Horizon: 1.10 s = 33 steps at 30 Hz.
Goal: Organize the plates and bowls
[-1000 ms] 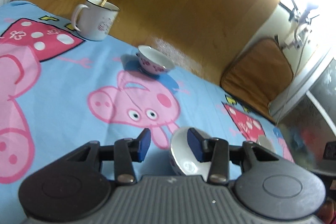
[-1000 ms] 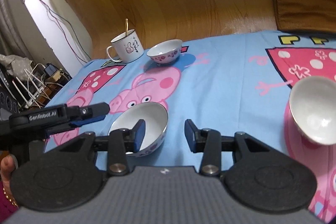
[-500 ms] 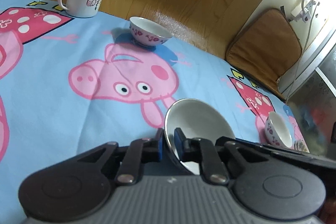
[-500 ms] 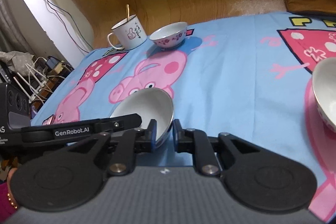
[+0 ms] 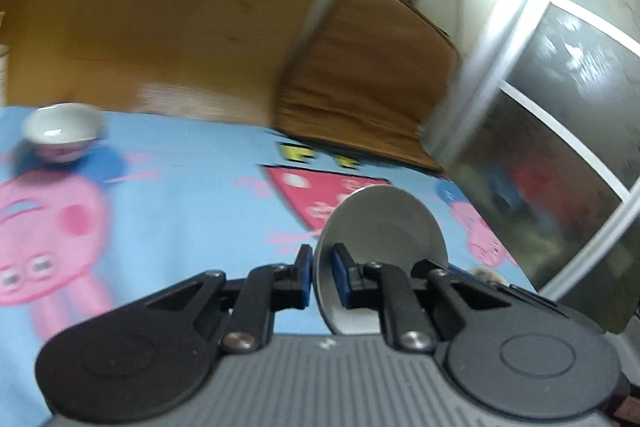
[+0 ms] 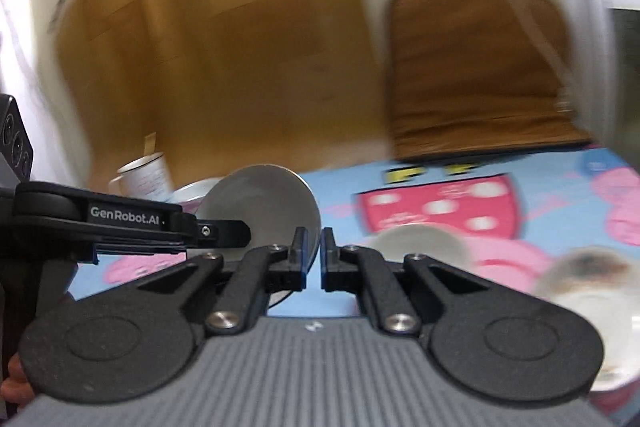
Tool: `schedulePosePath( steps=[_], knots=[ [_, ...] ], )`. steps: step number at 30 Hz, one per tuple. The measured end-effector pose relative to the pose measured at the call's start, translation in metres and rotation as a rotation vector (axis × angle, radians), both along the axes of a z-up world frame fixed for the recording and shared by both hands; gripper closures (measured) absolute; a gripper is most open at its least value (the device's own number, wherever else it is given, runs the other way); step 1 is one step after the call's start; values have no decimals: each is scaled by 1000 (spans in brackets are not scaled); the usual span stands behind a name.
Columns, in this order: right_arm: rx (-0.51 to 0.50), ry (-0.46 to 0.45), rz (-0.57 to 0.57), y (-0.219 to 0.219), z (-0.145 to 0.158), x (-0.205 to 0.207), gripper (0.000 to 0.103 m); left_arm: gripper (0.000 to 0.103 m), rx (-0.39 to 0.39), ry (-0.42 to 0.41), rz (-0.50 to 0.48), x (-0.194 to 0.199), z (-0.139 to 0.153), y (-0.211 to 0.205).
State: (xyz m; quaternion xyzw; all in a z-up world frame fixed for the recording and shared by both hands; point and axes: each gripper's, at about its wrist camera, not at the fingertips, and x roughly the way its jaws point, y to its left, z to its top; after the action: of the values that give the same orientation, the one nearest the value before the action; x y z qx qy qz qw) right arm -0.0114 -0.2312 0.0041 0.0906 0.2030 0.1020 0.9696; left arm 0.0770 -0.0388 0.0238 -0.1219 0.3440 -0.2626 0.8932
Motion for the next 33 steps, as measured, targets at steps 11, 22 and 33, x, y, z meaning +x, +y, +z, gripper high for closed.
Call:
schedulePosePath(
  steps=[11,22,33],
  knots=[
    [31,39,-142,-51,-19,14,94,87,70,58,-51,30,-23,-65],
    [-10,-61,-183,-46,-17,8,69,68,56,-20,14,21,-5,-39],
    [-34,-69,-13,-3,-13,7,69,68,141,-29,207,6,-10,35]
  ],
)
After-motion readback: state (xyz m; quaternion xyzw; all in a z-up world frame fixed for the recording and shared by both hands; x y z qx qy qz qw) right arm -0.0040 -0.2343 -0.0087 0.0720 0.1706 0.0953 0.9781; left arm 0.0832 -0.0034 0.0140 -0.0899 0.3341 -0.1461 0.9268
